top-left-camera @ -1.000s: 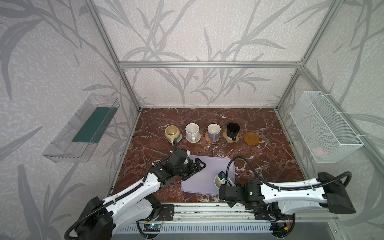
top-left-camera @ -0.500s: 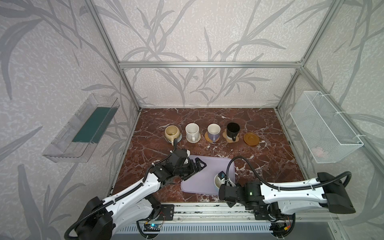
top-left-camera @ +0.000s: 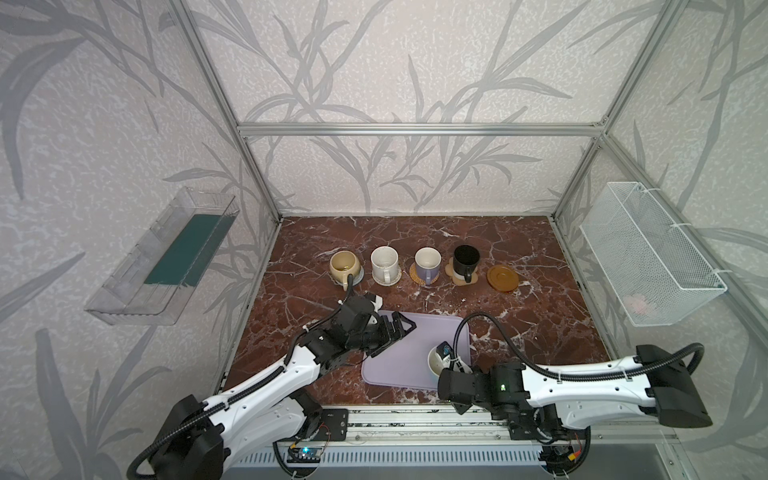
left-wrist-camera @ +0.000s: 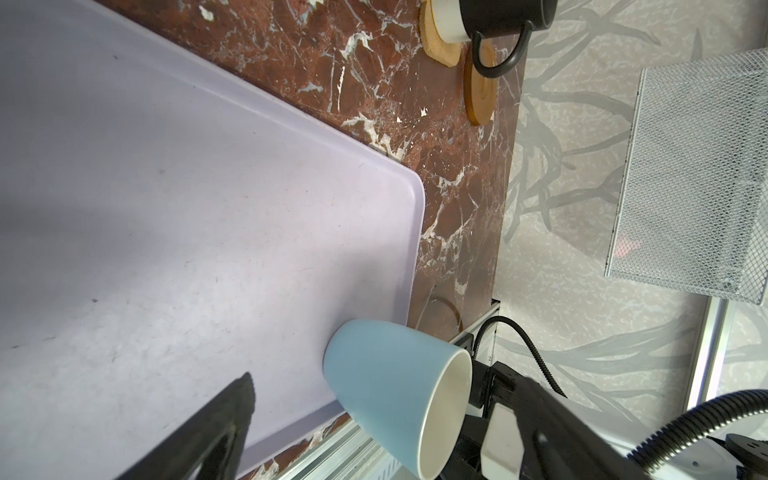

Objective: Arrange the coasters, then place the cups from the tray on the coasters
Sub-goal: 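Lower right gripper into the light-blue mug and close on its rim, then lift the light-blue mug and carry it toward the wooden round coaster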

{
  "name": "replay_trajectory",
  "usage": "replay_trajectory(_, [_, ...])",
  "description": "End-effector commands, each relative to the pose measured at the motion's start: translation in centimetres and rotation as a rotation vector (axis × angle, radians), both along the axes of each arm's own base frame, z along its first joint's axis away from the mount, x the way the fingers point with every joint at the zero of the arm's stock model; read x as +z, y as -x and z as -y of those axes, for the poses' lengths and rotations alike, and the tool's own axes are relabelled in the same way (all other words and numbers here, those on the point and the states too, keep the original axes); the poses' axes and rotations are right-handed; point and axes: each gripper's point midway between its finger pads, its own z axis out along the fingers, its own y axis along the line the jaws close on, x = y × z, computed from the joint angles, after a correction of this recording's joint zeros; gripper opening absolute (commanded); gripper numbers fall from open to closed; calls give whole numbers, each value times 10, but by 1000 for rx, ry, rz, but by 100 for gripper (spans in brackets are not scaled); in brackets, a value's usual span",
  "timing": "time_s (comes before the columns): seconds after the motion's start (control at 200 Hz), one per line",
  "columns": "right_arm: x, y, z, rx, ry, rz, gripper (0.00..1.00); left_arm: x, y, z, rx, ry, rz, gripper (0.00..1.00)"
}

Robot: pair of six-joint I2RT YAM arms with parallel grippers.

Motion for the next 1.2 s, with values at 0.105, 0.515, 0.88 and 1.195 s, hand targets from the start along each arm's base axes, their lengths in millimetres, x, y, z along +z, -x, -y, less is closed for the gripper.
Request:
replay_trajectory(0.105, [29, -14, -15, -36, -89, 88, 6, 11, 1, 4, -25, 21, 21, 99])
replay_trajectory(0.515, [35, -20, -17, -59, -98, 106, 6, 13, 0, 8, -33, 41, 27, 99])
replay_trajectory(0.88, [42, -35, -13, -116, -114, 87, 6, 16, -3, 14, -35, 65, 39, 99])
replay_trajectory(1.195, [66, -52, -5, -183, -135, 132, 6, 41, -17, 19, -49, 37, 123, 99])
